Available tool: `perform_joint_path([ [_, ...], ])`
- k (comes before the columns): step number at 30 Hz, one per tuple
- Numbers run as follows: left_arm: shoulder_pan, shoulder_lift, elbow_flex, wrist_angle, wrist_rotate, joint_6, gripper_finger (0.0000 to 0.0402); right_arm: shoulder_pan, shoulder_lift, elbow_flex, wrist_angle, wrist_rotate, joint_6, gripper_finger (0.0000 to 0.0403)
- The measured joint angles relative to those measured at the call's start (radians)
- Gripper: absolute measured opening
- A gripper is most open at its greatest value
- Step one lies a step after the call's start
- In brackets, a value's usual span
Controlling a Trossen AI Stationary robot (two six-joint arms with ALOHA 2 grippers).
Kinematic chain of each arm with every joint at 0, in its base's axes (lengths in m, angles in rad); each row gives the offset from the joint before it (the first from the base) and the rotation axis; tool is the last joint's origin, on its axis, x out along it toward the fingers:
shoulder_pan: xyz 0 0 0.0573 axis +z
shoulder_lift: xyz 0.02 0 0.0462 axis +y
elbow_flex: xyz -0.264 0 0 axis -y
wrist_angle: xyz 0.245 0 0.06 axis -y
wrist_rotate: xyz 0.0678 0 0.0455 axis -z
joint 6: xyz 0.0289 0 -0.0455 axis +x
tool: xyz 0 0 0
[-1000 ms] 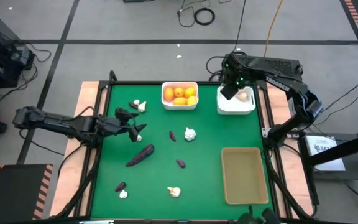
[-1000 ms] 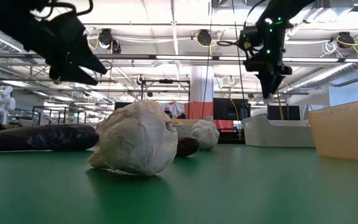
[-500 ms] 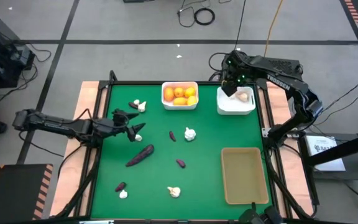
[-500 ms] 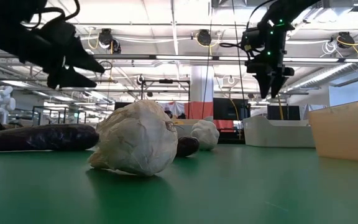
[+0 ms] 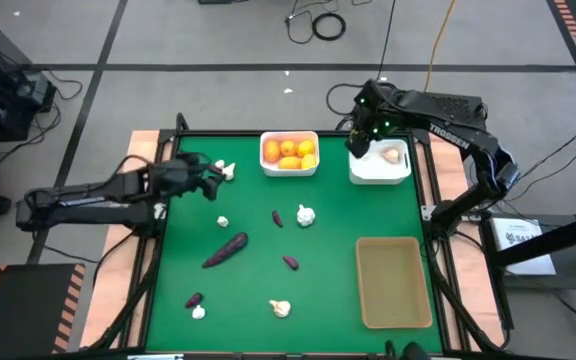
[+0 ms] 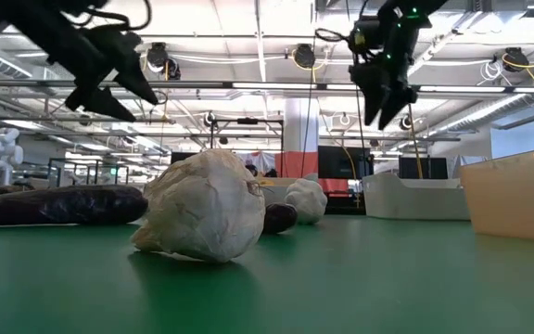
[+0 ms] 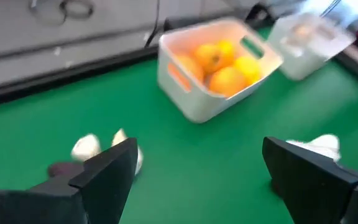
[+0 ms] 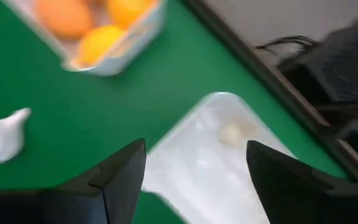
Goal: Sort produce into baskets
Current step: Put the garlic into the right white bin
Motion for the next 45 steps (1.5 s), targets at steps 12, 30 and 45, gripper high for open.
perform_joint_path([
  [12, 0.218, 0.346, 0.242, -0.204, 0.179, 0.044, 0.0349, 0.280, -0.013, 0.001, 0.049, -0.021, -0.008, 0.0267],
  [30, 0.338, 0.722, 0.267, -0.107, 0.228, 0.127, 0.0349, 0.838, -0.031, -0.184, 0.357, 0.181, 0.155, 0.0267],
  [45, 0.338, 0.867, 0.267, -0.062, 0.211, 0.119, 0.0348, 0.989, -0.030, -0.477, 0.936, 0.196, 0.254, 0.0267],
])
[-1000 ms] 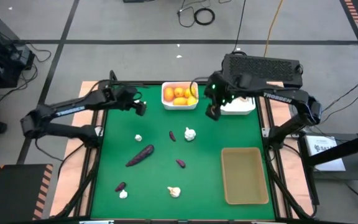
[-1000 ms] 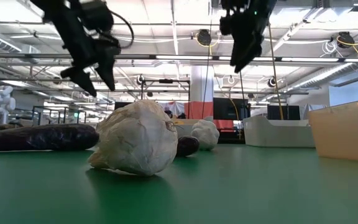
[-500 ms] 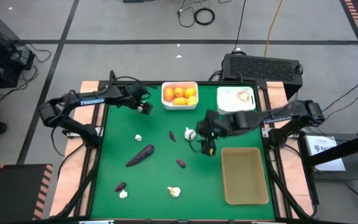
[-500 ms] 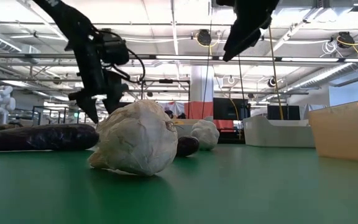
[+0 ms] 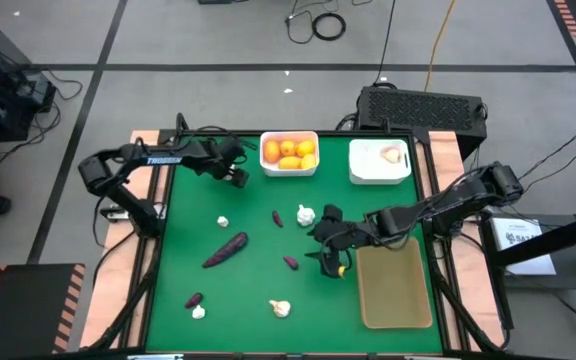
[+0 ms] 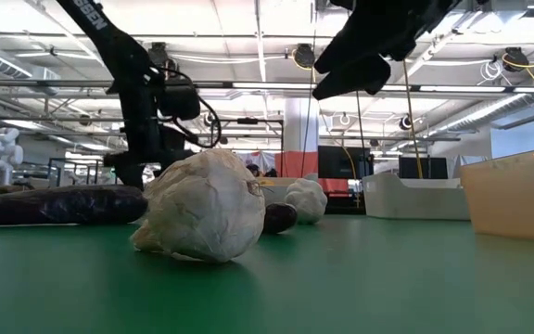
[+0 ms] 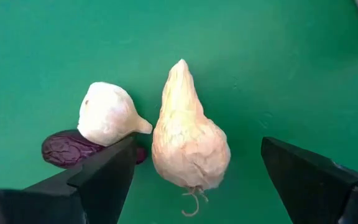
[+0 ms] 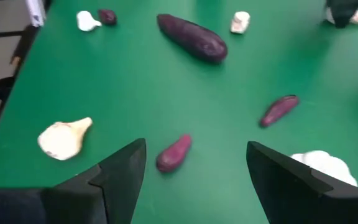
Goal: Sort produce into baskets
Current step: Put the garlic into the right white bin
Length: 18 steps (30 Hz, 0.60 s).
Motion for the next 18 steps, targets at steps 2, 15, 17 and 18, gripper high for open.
perform_joint_path([
  [2, 0.000, 0.009, 0.000, 0.004, -0.014, 0.000, 0.0342, 0.007, 0.000, -0.011, 0.015, 0.000, 0.002, 0.0267],
  [15, 0.000, 0.016, 0.000, 0.016, -0.016, 0.001, 0.0234, 0.025, 0.000, -0.016, 0.011, 0.050, 0.024, 0.0267],
  [17, 0.000, 0.016, 0.000, 0.016, -0.010, 0.004, 0.0221, 0.029, 0.000, -0.016, 0.011, 0.050, 0.026, 0.0267],
  [18, 0.000, 0.016, 0.000, 0.016, -0.009, 0.004, 0.0214, 0.031, 0.000, -0.016, 0.011, 0.050, 0.026, 0.0267],
])
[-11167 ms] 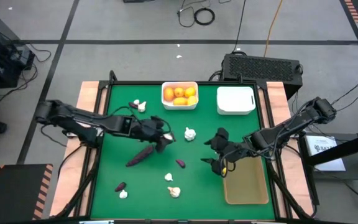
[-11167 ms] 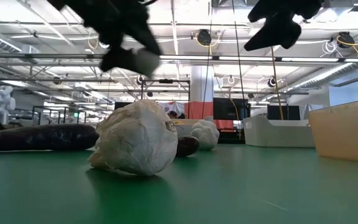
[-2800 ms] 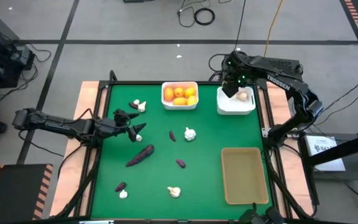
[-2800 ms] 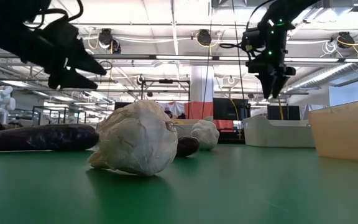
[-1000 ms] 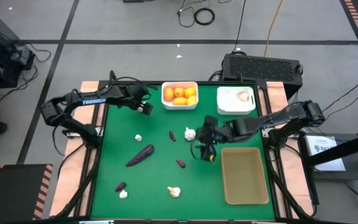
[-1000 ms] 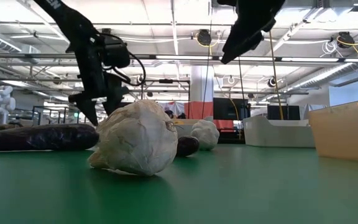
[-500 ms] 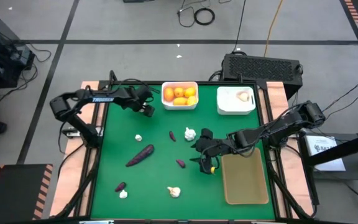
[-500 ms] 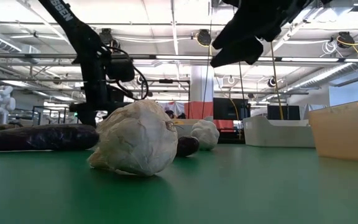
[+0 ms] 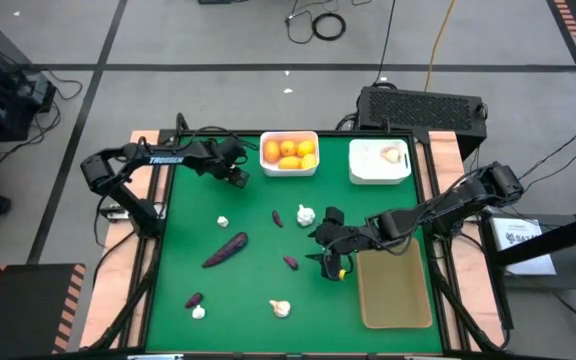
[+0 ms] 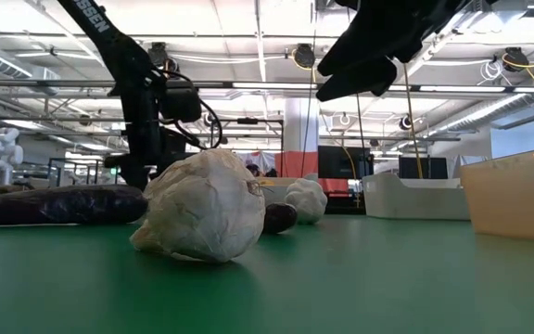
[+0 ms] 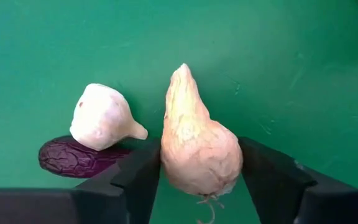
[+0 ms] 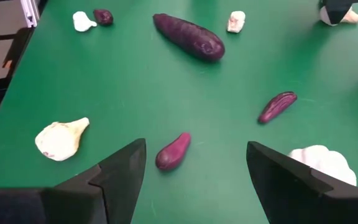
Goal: Sort produce into baskets
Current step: Put the garlic into the right white bin
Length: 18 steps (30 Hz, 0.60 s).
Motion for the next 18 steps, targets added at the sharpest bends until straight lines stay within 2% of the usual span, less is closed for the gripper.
perform_joint_path([
  [9, 0.000, -0.017, 0.000, 0.003, 0.020, 0.023, 0.0173, 0.028, 0.000, 0.000, -0.002, -0.001, 0.035, 0.0267],
  [18, -0.034, -0.154, 0.082, 0.008, 0.031, 0.032, 0.0169, 0.104, 0.000, 0.000, -0.030, 0.004, 0.138, 0.0267],
])
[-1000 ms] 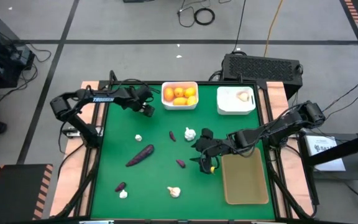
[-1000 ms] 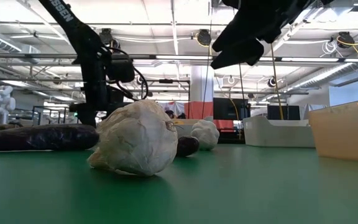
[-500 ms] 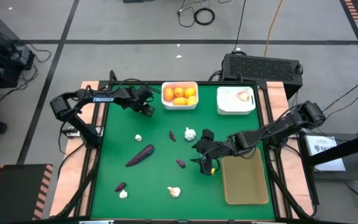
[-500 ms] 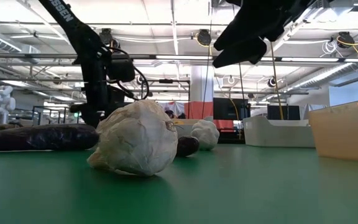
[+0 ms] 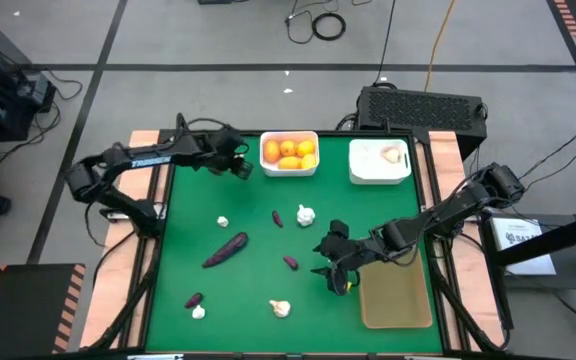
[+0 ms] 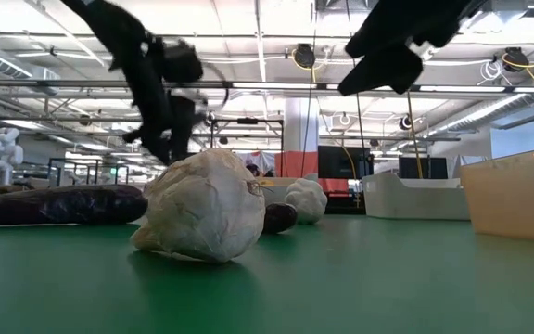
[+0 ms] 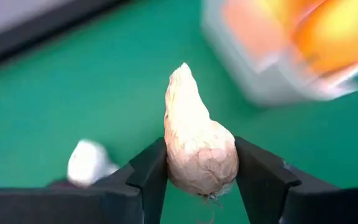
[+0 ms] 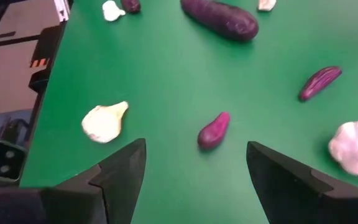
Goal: Sort produce into baskets
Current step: Put the garlic into the right white bin
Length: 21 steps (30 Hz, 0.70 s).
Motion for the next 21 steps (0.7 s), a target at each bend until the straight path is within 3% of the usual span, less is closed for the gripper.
perform_joint_path([
  [5, -0.069, -0.026, 0.085, 0.126, 0.061, 0.000, 0.0169, 0.050, 0.000, 0.000, -0.035, 0.088, 0.057, 0.0267],
  [8, -0.120, 0.024, 0.138, 0.252, 0.119, 0.000, 0.0169, 0.066, 0.000, 0.000, -0.072, 0.121, 0.091, 0.0267],
  [14, -0.186, 0.222, 0.302, 0.346, 0.195, 0.026, 0.0169, 0.089, 0.000, 0.000, -0.116, 0.134, 0.190, 0.0267],
  [21, -0.233, 0.501, 0.608, 0.370, 0.299, 0.080, 0.0169, 0.125, 0.000, 0.000, -0.121, 0.133, 0.206, 0.0267],
])
